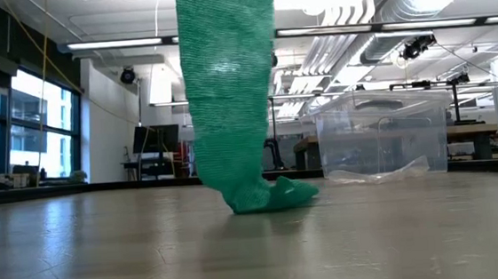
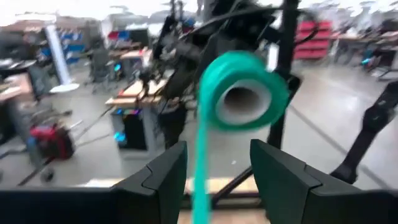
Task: Roll bandage
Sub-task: Roll the green bandage
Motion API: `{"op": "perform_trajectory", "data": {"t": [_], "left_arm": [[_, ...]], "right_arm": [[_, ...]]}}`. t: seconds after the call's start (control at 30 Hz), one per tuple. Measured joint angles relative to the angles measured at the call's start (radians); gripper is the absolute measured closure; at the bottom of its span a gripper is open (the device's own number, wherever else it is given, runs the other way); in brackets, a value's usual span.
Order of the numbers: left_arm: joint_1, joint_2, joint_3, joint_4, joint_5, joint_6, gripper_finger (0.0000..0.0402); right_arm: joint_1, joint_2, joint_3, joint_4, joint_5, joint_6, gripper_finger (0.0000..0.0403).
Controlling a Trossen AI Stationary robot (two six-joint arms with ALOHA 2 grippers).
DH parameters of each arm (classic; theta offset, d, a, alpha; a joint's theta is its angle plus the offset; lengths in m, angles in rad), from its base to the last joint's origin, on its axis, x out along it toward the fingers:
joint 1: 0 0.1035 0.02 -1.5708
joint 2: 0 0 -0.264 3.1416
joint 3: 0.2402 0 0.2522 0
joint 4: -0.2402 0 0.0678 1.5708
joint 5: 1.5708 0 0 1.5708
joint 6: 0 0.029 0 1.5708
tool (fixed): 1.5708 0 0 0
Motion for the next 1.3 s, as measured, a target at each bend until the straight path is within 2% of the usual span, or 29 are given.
{"op": "perform_trajectory", "data": {"t": [0.13, 0.43, 0.53, 0.67, 0.73, 1.03, 1.3], "left_arm": [[0.027, 0.034, 0.000, 0.043, 0.027, 0.067, 0.0229], [0.036, 0.090, -0.002, 0.068, -0.139, 0.319, 0.0239], [0.033, 0.086, -0.002, 0.074, -0.154, 0.321, 0.0276], [0.034, 0.079, -0.002, 0.103, -0.126, 0.330, 0.0362], [0.034, 0.078, -0.002, 0.118, -0.125, 0.333, 0.0391], [0.021, 0.036, -0.002, 0.136, -0.256, 0.326, 0.0400], [0.035, 0.005, 0.000, -0.004, -0.284, 0.279, 0.0401]], "right_arm": [[0.000, 0.000, 0.000, 0.000, 0.000, 0.021, 0.0402], [0.007, 0.000, 0.000, 0.001, -0.005, 0.024, 0.0402], [0.017, 0.000, 0.000, 0.001, -0.005, 0.026, 0.0402], [0.023, 0.000, 0.000, 0.001, -0.005, 0.027, 0.0402], [0.023, 0.000, 0.000, 0.002, -0.005, 0.039, 0.0402], [0.036, 0.000, 0.000, 0.002, -0.005, 0.043, 0.0402], [0.058, 0.000, 0.000, 0.030, -0.011, 0.043, 0.0402]]}}
